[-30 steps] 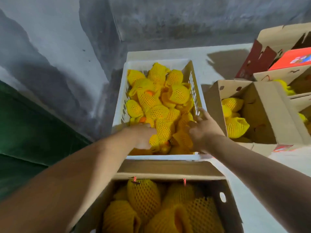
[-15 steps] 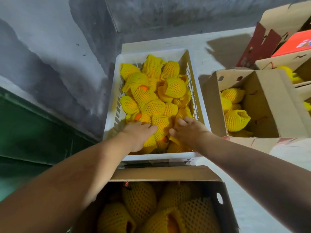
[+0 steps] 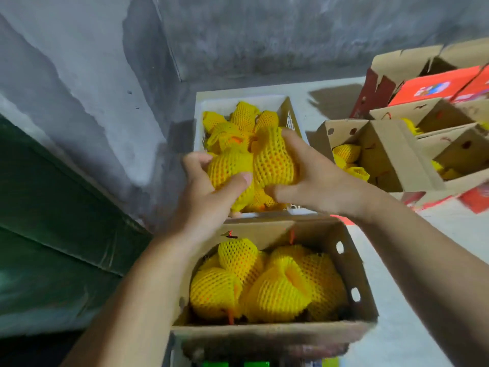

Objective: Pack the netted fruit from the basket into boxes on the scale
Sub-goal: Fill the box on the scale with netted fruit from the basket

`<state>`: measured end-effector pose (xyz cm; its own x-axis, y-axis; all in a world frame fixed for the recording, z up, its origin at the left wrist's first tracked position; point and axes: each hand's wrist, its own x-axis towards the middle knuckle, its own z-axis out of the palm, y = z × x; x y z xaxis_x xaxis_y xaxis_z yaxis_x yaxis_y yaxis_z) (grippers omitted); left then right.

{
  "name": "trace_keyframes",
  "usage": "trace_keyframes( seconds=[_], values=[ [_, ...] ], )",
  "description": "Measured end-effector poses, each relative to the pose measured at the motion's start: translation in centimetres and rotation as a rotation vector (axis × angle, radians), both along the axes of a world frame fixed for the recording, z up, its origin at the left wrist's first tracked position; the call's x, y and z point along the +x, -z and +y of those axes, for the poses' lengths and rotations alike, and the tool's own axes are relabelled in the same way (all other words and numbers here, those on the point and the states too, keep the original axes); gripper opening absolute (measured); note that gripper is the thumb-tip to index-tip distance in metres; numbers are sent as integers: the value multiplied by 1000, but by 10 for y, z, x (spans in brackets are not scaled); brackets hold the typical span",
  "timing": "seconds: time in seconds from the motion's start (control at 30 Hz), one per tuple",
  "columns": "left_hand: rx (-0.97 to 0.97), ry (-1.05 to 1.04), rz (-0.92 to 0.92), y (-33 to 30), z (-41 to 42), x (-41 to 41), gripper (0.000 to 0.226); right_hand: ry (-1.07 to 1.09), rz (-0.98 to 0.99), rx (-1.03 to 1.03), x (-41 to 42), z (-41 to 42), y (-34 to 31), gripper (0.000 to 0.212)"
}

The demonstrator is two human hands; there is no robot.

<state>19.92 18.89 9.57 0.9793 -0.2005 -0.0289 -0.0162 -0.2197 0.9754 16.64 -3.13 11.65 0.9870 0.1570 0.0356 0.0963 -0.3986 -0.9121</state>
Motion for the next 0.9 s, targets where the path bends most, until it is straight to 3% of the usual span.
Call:
trace_keyframes(
  seconds=[0.1,0.17,0.23,0.33,0.4,0.47,0.53,0.67,0.77,0.9],
  values=[
    [-184,30,96,-4,21,-48,66,-31,56,271,-48,36,-6,67],
    [-297,26,166,1,43,-71,66,-16,145,564,-75,56,4,55],
    [-396,19,230,6,65,-91,69,52,102,656,-100,75,15,50],
    [-407,-41,253,9,91,-114,83,220,-128,433,-131,96,22,68],
    [-421,-77,263,8,104,-124,81,359,-264,93,-138,99,20,83],
    [-469,-82,272,7,115,-133,75,351,-166,-320,-140,100,11,100],
    [-524,-60,283,6,124,-143,75,304,-46,-519,-146,106,6,101],
    [-469,50,211,7,136,-161,86,413,-208,-240,-173,131,0,63],
    [-416,106,176,5,144,-171,96,253,-33,119,-190,165,-10,57],
    [-273,229,7,2,149,-182,67,167,59,287,-208,194,-18,40]
  ],
)
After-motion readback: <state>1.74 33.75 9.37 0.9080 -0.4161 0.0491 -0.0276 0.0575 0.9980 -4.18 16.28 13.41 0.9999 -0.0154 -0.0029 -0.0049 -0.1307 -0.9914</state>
